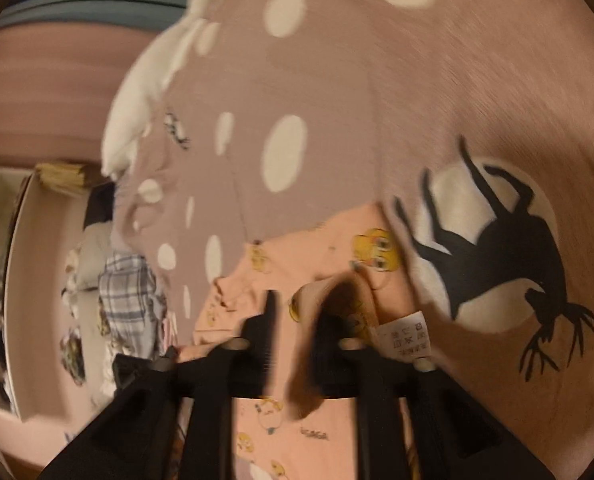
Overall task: Fold small clothes
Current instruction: 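Open both tools and release the folded shirt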
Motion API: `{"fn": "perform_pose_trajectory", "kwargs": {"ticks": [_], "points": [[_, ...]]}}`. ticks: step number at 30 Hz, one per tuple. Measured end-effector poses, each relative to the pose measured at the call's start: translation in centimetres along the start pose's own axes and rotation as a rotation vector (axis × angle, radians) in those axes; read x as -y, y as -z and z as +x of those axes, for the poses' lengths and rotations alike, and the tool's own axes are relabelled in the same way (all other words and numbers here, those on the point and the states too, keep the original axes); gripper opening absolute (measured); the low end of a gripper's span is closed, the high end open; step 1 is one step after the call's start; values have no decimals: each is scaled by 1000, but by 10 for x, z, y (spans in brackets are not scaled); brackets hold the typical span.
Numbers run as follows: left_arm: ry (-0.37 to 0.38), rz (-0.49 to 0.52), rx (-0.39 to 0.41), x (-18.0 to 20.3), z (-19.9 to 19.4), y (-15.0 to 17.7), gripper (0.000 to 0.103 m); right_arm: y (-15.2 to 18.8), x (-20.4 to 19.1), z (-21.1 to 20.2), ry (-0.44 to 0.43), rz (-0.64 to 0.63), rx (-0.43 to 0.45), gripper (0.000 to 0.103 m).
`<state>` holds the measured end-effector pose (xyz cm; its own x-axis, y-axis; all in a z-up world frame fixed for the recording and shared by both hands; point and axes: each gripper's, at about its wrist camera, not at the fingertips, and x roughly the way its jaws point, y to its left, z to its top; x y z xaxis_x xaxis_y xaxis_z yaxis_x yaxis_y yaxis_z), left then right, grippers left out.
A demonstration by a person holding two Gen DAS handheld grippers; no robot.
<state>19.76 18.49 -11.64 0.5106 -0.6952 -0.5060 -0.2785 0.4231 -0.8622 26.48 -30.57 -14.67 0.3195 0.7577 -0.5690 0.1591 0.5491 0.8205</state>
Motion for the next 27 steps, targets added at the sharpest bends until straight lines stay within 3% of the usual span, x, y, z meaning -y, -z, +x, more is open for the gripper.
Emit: {"fn": "perform_pose_trajectory", "kwargs": {"ticks": [1, 4, 7, 8, 11, 15, 19, 21, 23, 27], "points": [[17, -38, 15, -2, -1, -4, 60, -3, 2, 0, -16, 26, -7, 47], [59, -80, 49, -1, -4, -16, 60, -11, 10, -5, -71, 113, -3, 48], [90, -102, 81, 1, -6, -27, 60, -19, 17, -8, -190, 182, 22, 49], [101, -123, 101, 0, -8, -31, 65, -21, 19, -10, -229, 193, 48, 49], [48, -119, 165, 1, -19, -39, 69, -27, 24, -23, -290, 217, 152, 50], [-10, -32, 164, 12, -28, -32, 69, -21, 20, -39, -229, 170, 202, 50], [-139, 147, 109, 30, -31, -6, 68, -5, 7, -57, -149, 7, 202, 50], [-169, 217, 85, 36, -26, 9, 68, 5, -3, -61, -104, -84, 182, 50], [-228, 316, 61, 44, -23, 32, 68, 19, -15, -61, -34, -192, 165, 50], [-345, 451, 55, 47, -14, 68, 67, 53, -43, -54, 185, -412, 171, 50]]}}
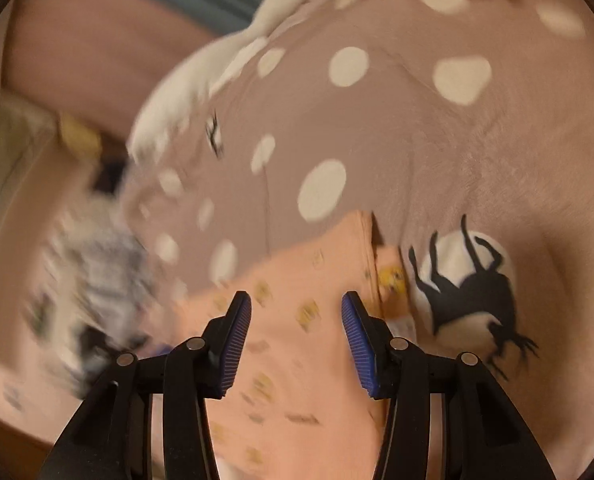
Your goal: Fold small clothes
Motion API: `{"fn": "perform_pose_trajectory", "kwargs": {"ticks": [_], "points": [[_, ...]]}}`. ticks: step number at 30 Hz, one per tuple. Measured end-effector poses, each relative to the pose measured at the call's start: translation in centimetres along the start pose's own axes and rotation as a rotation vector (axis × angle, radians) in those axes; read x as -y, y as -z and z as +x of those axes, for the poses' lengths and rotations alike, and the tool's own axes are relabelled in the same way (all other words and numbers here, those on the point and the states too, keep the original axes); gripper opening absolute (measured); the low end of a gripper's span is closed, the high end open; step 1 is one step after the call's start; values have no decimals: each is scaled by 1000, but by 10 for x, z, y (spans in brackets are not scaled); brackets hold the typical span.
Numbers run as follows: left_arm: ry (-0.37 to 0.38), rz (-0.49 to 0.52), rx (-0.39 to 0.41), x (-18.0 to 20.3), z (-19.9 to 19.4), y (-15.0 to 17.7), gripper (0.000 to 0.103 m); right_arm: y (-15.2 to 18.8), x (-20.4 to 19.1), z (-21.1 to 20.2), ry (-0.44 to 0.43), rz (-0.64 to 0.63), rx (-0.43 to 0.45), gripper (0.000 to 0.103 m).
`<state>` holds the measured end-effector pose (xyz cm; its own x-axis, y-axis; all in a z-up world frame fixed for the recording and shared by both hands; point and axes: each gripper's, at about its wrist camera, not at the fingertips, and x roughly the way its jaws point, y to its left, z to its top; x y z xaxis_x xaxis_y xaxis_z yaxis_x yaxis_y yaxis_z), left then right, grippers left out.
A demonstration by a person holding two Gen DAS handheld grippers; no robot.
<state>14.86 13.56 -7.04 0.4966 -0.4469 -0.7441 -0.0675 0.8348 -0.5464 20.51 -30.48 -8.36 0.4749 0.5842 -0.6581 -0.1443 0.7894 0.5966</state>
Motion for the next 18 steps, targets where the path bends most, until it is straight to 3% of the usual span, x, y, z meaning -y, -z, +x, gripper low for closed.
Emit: {"fn": "perform_pose_trajectory", "kwargs": {"ticks": [5, 10, 18], "points": [[-150, 168, -10, 20, 10, 36, 64, 34, -37, -1, 151, -231, 6, 49], [-249, 251, -46, 23, 27, 62, 64, 53, -66, 15, 229, -398, 9, 39], [-351, 339, -42, 31, 27, 93, 65, 87, -51, 32, 332, -428, -89, 37]]}}
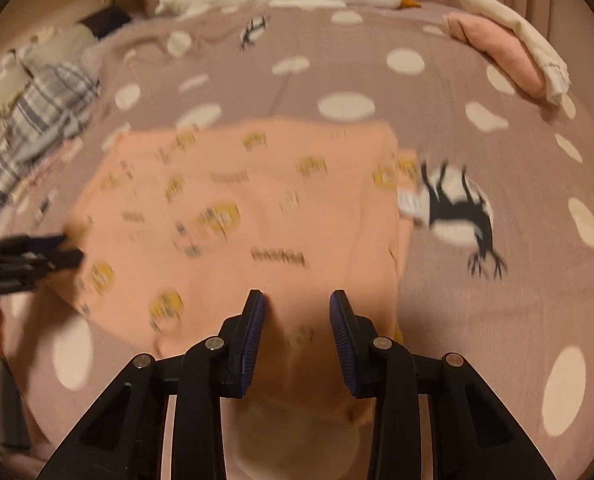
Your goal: Fold small clothes
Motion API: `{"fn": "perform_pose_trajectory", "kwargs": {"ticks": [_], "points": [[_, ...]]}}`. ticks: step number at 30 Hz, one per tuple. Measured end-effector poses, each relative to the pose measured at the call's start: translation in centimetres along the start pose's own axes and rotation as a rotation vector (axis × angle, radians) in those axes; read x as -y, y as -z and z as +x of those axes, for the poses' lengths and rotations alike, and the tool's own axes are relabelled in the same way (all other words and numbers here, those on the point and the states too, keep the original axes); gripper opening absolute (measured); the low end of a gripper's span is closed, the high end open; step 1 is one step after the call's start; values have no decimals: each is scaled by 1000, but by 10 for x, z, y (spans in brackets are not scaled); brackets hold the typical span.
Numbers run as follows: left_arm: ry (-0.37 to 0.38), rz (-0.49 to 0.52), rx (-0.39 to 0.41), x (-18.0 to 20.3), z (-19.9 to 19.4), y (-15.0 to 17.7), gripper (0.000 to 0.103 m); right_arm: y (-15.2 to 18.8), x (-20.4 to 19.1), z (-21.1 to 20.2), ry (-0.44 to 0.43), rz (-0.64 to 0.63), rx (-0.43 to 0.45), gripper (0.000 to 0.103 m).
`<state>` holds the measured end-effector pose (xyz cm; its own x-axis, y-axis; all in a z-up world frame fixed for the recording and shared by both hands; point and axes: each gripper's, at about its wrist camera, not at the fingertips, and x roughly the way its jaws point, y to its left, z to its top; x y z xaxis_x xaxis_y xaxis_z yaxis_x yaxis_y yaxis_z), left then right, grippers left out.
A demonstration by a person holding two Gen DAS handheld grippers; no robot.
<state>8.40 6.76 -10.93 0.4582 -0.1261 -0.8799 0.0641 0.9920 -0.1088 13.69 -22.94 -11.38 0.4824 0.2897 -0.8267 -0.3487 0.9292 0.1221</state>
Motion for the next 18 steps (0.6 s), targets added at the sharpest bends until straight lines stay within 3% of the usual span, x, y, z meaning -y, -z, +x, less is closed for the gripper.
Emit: {"fn": "perform_pose_trajectory", "kwargs": {"ticks": [6, 18], "points": [[-27, 2, -6, 4, -4, 12, 65, 15, 5, -8, 2, 16, 16, 37], [-3, -33, -12, 5, -12, 29, 66, 27, -3, -12, 27, 24, 21, 37]]}}
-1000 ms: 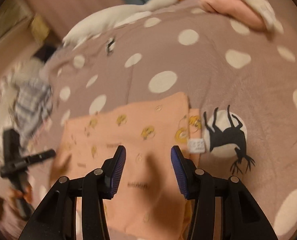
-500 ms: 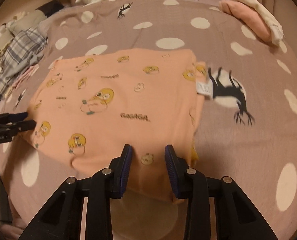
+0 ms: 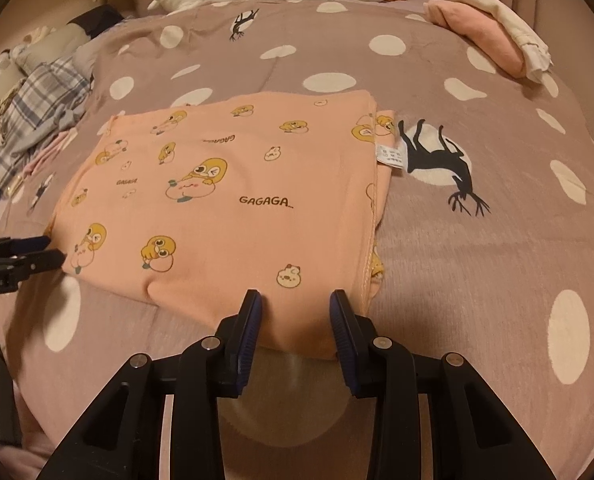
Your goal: Fold small clothes
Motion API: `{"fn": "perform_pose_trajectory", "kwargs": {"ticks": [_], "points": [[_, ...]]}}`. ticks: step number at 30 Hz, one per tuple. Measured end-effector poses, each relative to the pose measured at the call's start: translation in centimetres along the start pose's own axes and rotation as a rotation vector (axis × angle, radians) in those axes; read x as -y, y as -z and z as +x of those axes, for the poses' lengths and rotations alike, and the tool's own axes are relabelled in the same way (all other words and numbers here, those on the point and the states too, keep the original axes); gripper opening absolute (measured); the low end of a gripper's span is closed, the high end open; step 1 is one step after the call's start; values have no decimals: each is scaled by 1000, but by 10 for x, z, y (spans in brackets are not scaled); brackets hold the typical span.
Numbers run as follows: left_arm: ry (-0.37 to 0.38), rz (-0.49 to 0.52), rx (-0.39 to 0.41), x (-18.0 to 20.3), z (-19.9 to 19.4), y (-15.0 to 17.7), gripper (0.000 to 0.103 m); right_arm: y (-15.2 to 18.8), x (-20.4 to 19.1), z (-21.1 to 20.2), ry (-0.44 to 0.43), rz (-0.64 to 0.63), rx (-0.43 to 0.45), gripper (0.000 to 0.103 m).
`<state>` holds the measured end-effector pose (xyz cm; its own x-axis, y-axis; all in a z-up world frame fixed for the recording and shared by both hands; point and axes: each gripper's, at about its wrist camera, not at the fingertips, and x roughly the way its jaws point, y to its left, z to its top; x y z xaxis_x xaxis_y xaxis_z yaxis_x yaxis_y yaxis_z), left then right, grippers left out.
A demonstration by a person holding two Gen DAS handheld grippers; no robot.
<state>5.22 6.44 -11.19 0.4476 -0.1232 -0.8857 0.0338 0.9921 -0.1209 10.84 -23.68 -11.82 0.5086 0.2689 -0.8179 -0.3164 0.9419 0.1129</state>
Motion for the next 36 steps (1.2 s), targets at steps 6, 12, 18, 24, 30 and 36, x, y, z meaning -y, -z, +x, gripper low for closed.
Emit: {"fn": "perform_pose_trajectory", "kwargs": {"ticks": [6, 12, 18, 24, 30, 36], "points": [[1, 2, 0, 1, -1, 5, 66, 2, 1, -2, -12, 27, 3, 37], [-6, 9, -3, 3, -1, 8, 66, 4, 2, -4, -24, 48, 4, 37], [0, 4, -9, 2, -2, 11, 68, 6, 3, -5, -29, 56, 0, 37], [5, -5, -26, 0, -2, 16, 68, 7, 5, -7, -38, 66, -2, 37], [2, -19, -29, -4, -3, 20, 68, 9, 6, -9, -47, 84, -7, 37], [7, -33, -32, -7, -6, 23, 68, 10, 9, -13, -61, 105, -8, 37]]}}
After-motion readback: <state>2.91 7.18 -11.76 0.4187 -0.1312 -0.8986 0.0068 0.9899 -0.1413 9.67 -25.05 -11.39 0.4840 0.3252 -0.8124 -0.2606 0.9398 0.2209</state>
